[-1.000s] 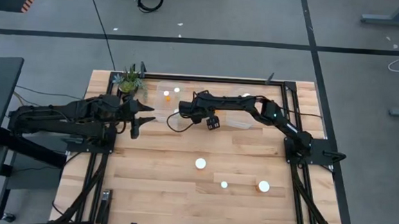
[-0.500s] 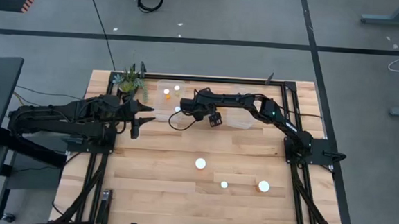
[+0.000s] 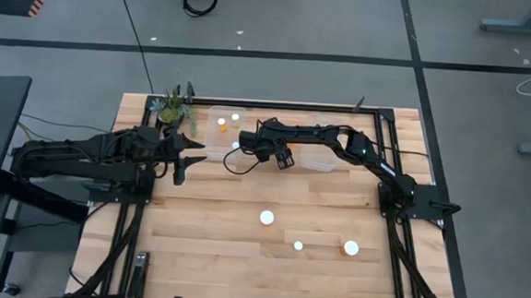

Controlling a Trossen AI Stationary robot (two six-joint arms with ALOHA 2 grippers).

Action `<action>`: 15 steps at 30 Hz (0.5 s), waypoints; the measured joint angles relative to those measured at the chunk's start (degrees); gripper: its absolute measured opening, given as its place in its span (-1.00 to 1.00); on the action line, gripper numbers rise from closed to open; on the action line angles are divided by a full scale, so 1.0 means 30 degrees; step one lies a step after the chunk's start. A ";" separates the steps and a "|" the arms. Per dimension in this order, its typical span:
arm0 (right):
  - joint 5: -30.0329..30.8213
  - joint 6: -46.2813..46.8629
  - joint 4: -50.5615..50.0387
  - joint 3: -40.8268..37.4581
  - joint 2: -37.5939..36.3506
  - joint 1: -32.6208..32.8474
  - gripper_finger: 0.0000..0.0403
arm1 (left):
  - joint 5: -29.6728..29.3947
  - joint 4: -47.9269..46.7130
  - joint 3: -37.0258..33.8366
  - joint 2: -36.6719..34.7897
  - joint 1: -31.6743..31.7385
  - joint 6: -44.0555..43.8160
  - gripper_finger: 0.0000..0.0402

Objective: Pick and place medicine bottles into bin by pill shape (circle, oval)
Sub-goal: Put the large orange pill bottle into the right transparent bin

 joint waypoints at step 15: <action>0.0710 0.1748 -0.0797 0.0066 -0.2133 0.1072 0.12 | 0.0000 -0.0042 -0.0015 0.0015 0.0000 -0.0118 -0.14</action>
